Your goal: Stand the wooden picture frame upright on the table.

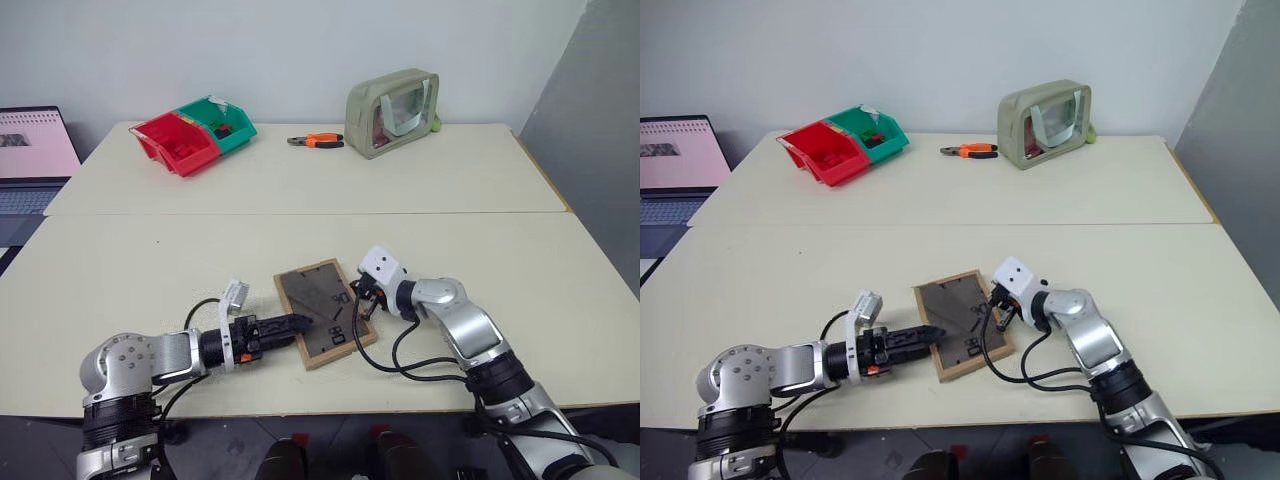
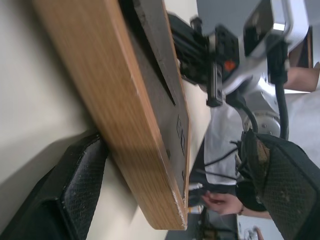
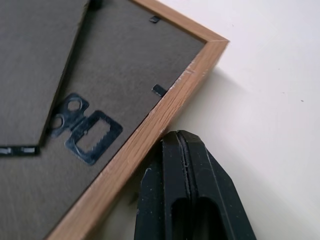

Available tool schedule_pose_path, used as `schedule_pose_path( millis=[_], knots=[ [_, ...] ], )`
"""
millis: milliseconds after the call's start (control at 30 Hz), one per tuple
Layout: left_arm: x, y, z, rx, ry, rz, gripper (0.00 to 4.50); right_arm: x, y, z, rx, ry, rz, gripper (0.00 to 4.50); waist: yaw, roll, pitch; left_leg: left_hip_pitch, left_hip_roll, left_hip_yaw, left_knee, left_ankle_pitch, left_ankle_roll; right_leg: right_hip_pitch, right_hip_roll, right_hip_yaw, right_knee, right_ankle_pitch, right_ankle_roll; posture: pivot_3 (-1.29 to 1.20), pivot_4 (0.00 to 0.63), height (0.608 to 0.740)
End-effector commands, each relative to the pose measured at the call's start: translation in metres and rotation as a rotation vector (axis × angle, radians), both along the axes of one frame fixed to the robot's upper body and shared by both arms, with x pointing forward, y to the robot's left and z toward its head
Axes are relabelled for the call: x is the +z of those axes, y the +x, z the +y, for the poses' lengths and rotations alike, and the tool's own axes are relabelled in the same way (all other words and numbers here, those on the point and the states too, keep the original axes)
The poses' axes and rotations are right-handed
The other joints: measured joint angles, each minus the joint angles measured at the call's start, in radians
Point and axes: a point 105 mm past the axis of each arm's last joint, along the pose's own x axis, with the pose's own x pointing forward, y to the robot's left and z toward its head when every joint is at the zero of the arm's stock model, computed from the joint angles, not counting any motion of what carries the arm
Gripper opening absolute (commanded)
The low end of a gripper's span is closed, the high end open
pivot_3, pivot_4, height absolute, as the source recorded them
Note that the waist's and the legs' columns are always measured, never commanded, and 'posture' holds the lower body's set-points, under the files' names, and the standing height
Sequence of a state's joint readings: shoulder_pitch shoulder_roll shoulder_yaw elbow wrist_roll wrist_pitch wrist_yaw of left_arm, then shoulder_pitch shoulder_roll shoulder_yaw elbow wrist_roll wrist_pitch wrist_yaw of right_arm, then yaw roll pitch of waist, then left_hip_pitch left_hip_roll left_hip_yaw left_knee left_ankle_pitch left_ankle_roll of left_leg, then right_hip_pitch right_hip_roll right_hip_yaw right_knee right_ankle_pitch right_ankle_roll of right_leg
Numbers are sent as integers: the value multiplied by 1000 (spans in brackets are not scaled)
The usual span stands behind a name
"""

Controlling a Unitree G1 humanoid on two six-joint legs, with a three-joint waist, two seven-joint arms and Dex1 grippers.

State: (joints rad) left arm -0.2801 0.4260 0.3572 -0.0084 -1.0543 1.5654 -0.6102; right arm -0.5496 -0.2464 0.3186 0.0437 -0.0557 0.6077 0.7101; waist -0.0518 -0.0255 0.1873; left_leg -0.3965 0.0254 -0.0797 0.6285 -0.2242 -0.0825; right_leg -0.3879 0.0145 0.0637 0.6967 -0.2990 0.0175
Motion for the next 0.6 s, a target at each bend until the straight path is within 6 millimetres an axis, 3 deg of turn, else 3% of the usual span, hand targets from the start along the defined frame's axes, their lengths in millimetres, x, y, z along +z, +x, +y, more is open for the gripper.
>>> schedule_pose_path(
  millis=[33, 133, 233, 600],
  knots=[
    [-19, -18, -12, -51, 19, 96, 4466, 12, -1, 5, -5, 35, -29, 0, 0, 0, 0, 0, 0, 0, 0, 0, 0, 0, 0, 0, 0, 0, 0, 0, 150, 740],
    [-22, -18, -14, -30, 33, 86, 4466, 12, -1, 6, -20, 51, -15, 0, 1, 1, -1, 0, 0, 0, 0, 0, 0, 0, 0, 0, 0, 0, 0, 0, 150, 740],
    [-25, -19, -17, -22, 39, 89, 4003, 14, -2, 9, -20, 63, -10, 0, 1, 1, -1, 0, 0, 0, 0, 0, 0, 0, 0, 1, 0, 0, 0, 0, 150, 740],
    [-33, 2, -19, 106, 134, -11, 1816, 17, -8, 14, -9, 81, 3, 0, 1, 1, -1, 0, 0, 0, 0, 0, 0, 0, 0, 1, 0, 0, 0, 0, 150, 740]
  ],
)
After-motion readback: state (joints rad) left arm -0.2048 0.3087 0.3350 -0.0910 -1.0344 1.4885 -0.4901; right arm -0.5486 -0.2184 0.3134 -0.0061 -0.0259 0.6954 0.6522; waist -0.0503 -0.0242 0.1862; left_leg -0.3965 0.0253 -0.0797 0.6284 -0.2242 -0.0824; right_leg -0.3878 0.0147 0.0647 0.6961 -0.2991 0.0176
